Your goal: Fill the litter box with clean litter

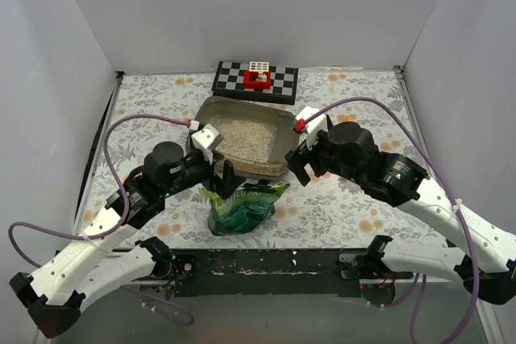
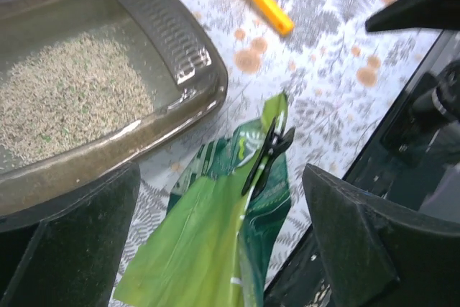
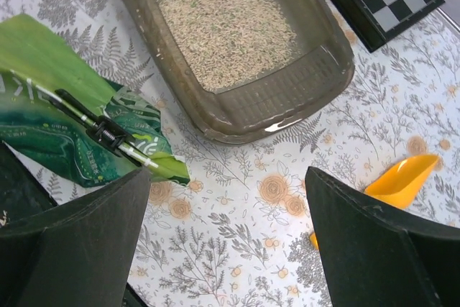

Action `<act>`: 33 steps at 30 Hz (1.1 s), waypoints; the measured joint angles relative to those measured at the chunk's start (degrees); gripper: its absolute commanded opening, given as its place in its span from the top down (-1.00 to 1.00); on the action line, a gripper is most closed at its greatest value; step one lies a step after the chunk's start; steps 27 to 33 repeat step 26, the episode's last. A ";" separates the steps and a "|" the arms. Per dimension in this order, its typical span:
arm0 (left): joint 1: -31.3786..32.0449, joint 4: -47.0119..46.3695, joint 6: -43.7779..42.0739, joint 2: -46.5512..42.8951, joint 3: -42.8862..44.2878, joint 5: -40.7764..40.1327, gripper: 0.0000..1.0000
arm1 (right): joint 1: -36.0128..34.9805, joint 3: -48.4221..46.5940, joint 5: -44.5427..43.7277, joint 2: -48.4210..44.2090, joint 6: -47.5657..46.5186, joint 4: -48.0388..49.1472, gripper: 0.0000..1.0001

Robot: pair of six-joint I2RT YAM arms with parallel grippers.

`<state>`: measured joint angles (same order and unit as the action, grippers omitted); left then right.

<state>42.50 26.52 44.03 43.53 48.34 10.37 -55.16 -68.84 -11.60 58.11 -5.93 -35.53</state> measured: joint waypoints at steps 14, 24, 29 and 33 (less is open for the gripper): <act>-0.02 0.87 4.20 7.08 15.69 -12.92 -0.96 | 0.00 -1.92 -19.19 -2.36 19.39 -1.97 -0.94; 0.00 3.23 5.75 13.64 21.16 -16.35 -0.96 | 0.02 -1.84 -20.63 -6.56 20.70 0.35 -0.96; 0.00 3.48 5.92 13.73 21.16 -16.70 -0.96 | 0.00 -1.53 -20.85 -6.82 20.00 1.36 -0.96; 0.00 3.48 5.92 13.73 21.16 -16.70 -0.96 | 0.00 -1.53 -20.85 -6.82 20.00 1.36 -0.96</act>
